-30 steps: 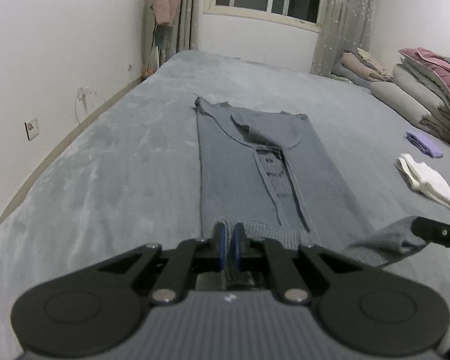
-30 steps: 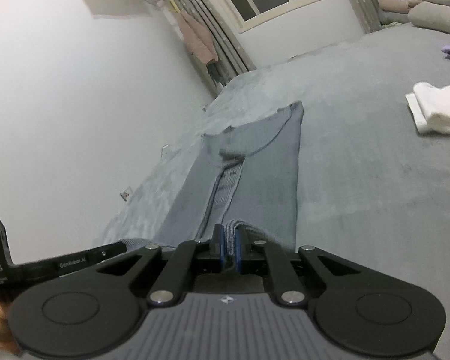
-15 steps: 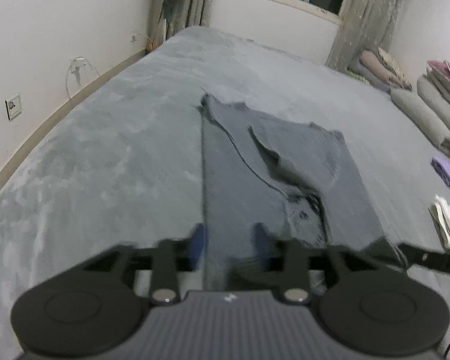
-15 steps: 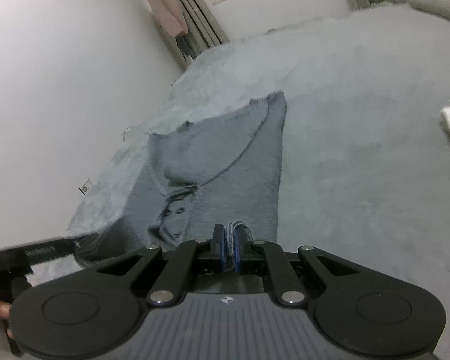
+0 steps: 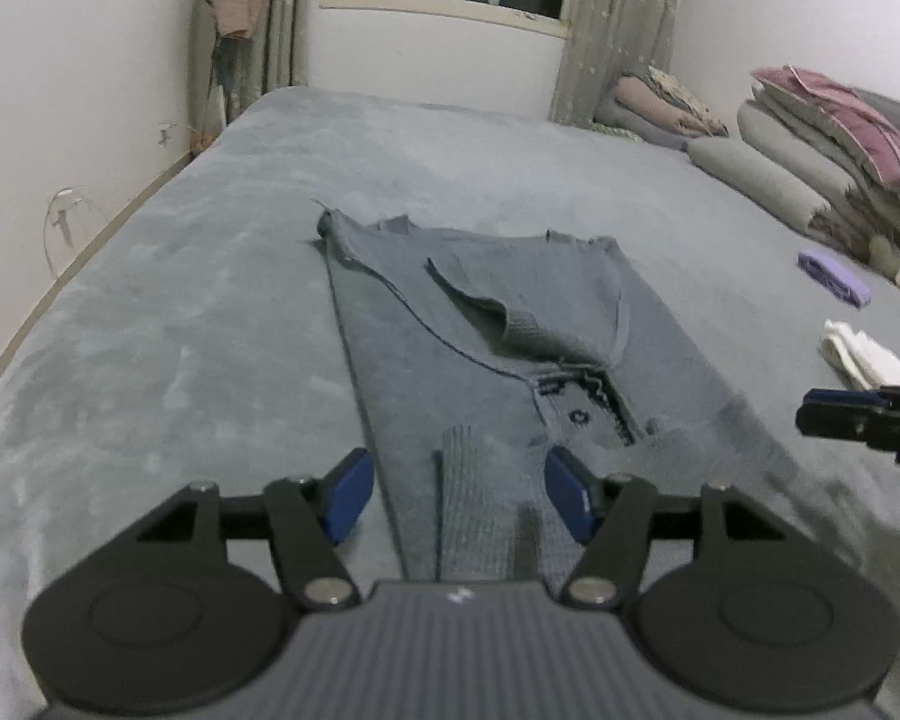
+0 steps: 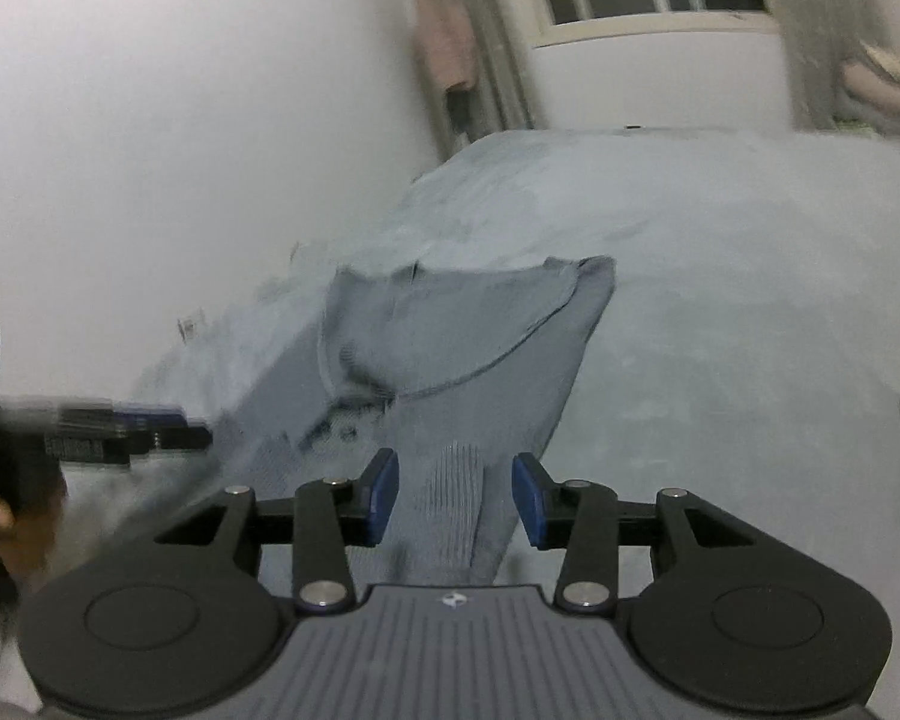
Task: Fold clothes
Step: 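Lift the held hem with both grippers and fold it over toward the collar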
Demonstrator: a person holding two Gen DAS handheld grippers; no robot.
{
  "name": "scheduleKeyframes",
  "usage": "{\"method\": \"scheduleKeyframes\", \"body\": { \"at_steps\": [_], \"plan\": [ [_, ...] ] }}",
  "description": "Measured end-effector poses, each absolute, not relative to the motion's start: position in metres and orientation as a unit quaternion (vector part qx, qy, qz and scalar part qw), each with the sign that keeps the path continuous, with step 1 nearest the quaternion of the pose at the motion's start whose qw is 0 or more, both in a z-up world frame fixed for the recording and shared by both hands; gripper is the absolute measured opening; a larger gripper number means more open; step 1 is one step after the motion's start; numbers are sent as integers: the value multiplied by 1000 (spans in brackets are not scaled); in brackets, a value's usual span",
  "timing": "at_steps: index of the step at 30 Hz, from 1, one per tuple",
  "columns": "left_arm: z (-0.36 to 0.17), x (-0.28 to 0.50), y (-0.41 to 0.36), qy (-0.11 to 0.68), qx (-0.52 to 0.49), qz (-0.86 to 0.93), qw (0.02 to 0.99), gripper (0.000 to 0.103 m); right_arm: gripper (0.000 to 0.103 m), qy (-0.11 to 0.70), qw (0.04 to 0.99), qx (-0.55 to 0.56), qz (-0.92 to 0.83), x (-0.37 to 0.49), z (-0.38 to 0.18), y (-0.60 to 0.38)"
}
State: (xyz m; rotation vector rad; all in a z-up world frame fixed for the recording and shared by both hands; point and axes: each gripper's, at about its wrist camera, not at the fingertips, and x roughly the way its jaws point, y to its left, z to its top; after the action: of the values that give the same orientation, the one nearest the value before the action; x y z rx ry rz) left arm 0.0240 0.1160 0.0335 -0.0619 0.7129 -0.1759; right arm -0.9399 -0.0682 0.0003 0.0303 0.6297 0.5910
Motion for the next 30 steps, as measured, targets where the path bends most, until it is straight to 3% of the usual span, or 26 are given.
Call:
{"method": "scheduleKeyframes", "body": {
  "at_steps": [7,8,9,10,12,17,26,29,30],
  "plan": [
    [19,30,103,357,13,-94,929,39,41,322,900,-42,291,-931,-18,-50],
    [19,30,102,357,18,-94,929,28,41,326,898,-48,291,-930,-21,-48],
    [20,28,100,356,20,-94,930,21,36,329,897,-55,291,-928,-24,-46],
    [21,27,99,354,24,-91,930,19,20,327,897,-58,290,-929,-24,-44],
    [25,25,95,349,33,-80,933,15,9,318,901,-64,288,-931,-19,-41],
    [36,20,96,329,35,-59,942,9,8,285,914,-99,273,-943,-9,-32],
    [44,22,110,322,-8,-76,944,5,8,262,921,-93,273,-938,-2,-33],
    [41,23,117,336,-11,-79,939,15,8,280,913,-97,279,-935,-8,-33],
    [41,23,119,336,-10,-76,939,24,8,287,912,-94,279,-934,-10,-34]
  ]
}}
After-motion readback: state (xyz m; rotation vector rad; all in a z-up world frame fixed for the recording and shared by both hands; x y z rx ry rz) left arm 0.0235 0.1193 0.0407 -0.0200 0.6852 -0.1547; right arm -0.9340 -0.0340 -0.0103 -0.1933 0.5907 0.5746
